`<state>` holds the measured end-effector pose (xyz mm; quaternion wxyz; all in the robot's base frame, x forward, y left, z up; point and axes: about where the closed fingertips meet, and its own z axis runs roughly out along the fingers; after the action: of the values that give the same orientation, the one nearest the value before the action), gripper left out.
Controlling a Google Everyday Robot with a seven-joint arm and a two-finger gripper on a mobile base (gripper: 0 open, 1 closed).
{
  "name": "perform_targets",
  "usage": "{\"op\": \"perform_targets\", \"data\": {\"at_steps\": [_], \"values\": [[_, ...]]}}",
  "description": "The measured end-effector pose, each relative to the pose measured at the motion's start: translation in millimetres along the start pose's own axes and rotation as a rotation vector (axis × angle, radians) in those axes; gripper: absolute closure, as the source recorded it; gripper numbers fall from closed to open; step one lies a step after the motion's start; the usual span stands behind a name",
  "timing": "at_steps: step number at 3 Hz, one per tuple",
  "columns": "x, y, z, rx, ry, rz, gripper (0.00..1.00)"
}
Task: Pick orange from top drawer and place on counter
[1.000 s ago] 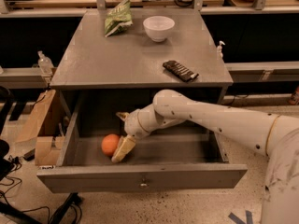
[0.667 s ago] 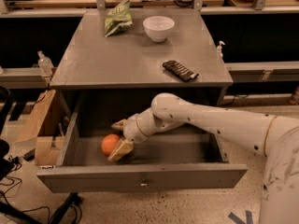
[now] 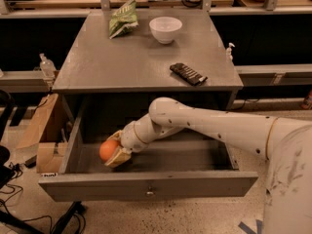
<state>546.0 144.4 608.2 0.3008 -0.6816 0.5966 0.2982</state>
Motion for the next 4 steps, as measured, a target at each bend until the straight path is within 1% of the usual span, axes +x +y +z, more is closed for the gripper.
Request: {"op": "perform_targets", "data": {"at_steps": [1, 2, 3, 4], "values": [[-19, 3, -5, 0.002, -0.007, -0.038, 0.99], [-56, 10, -30, 0.048, -0.04, -0.061, 1.0], [-125, 12, -90, 0.152, -0.064, -0.072, 1.0], [-175, -8, -132, 0.241, -0.051, -0.053, 1.0]]}}
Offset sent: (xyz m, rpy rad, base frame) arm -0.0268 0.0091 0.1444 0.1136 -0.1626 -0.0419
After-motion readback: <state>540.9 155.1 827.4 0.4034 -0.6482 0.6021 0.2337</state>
